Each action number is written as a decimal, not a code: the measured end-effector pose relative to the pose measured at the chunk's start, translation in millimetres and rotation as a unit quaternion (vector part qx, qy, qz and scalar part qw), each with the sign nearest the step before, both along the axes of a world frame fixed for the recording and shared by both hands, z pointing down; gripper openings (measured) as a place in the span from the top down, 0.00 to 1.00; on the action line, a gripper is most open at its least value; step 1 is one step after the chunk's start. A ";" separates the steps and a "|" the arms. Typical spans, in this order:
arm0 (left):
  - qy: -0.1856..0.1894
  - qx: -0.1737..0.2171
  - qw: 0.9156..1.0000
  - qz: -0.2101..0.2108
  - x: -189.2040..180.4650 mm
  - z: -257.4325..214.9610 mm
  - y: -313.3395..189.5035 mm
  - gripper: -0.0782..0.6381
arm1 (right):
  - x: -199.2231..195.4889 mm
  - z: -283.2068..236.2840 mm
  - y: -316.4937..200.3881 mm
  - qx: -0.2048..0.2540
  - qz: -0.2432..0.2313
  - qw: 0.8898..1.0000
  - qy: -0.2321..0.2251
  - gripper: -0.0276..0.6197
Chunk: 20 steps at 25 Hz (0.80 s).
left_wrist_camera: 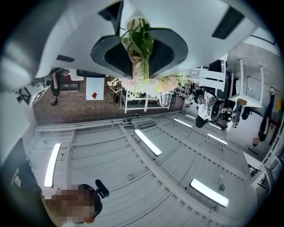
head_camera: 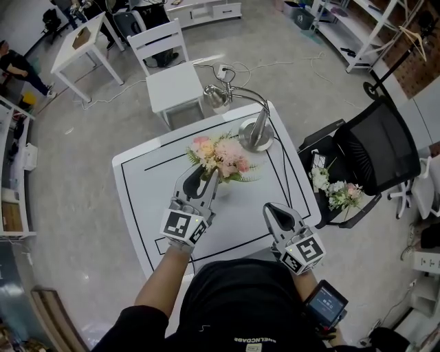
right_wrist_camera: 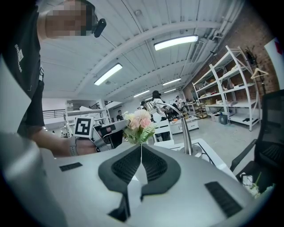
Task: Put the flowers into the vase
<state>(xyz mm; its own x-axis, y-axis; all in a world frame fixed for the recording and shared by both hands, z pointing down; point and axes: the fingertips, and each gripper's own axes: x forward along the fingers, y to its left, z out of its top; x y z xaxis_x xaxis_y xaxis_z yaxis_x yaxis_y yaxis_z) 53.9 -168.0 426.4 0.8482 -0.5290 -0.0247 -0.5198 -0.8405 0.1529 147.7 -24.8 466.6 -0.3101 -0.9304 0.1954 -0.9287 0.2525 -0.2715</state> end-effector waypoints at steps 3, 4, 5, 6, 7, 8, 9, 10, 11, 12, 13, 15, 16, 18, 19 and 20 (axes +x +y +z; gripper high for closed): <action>0.006 -0.012 1.000 0.005 -2.8 0.2 3.4 0.74 | -2.1 -0.1 -1.8 0.000 -0.003 1.000 -0.001 0.94; 0.006 -0.015 1.000 0.007 -4.0 0.2 4.8 0.73 | -2.9 0.0 -2.3 0.000 -0.004 1.000 -0.001 0.94; 0.005 -0.016 1.000 0.008 -5.3 -0.1 6.0 0.73 | -3.5 0.2 -2.9 0.000 -0.006 1.000 -0.001 0.94; 0.004 -0.017 1.000 0.007 -6.4 -0.4 7.3 0.72 | -3.8 0.3 -3.4 0.000 -0.006 1.000 -0.001 0.94; 0.004 -0.017 1.000 0.007 -7.3 -0.4 8.7 0.71 | -3.9 0.5 -4.0 0.000 -0.007 1.000 -0.002 0.94; 0.004 -0.017 1.000 0.008 -8.1 0.0 10.2 0.71 | -3.8 0.8 -4.5 0.000 -0.008 1.000 -0.002 0.94; 0.004 -0.018 1.000 0.009 -8.8 0.6 11.7 0.70 | -3.8 1.3 -4.9 0.000 -0.010 1.000 -0.002 0.94; 0.004 -0.019 1.000 0.011 -9.4 1.5 13.4 0.70 | -4.1 2.0 -5.2 -0.001 -0.012 1.000 -0.002 0.94; 0.004 -0.020 1.000 0.013 -10.0 2.5 15.3 0.69 | -4.6 2.6 -5.4 -0.001 -0.014 1.000 -0.002 0.94; 0.003 -0.022 1.000 0.015 -10.6 3.8 17.3 0.68 | -5.1 2.9 -5.6 -0.001 -0.015 1.000 -0.002 0.94; 0.002 -0.024 1.000 0.016 -11.3 5.1 19.1 0.67 | -5.6 3.0 -5.8 -0.001 -0.016 1.000 -0.002 0.94; 0.000 -0.026 1.000 0.017 -12.9 7.3 22.1 0.65 | -6.6 3.4 -6.3 -0.001 -0.019 1.000 -0.003 0.94; 0.000 -0.028 0.999 0.018 -13.8 7.9 23.3 0.65 | -7.2 3.5 -6.6 -0.001 -0.020 1.000 -0.003 0.94; -0.001 -0.031 0.999 0.020 -15.2 8.5 26.4 0.63 | -8.8 3.8 -6.9 -0.001 -0.024 1.000 -0.004 0.94; -0.003 -0.031 0.999 0.022 -15.7 8.9 28.3 0.62 | -9.6 4.5 -6.7 -0.001 -0.026 1.000 -0.004 0.94; -0.006 -0.031 0.999 0.022 -16.3 9.8 30.4 0.61 | -10.3 5.5 -6.5 -0.001 -0.029 1.000 -0.004 0.94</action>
<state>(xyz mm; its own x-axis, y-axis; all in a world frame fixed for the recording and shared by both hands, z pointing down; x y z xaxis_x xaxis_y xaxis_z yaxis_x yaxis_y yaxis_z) 37.6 -137.6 436.1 0.8709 -0.4912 0.0176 -0.4844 -0.8517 0.1998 137.4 -31.3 472.1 -0.3645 -0.9105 0.1952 -0.9105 0.3045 -0.2797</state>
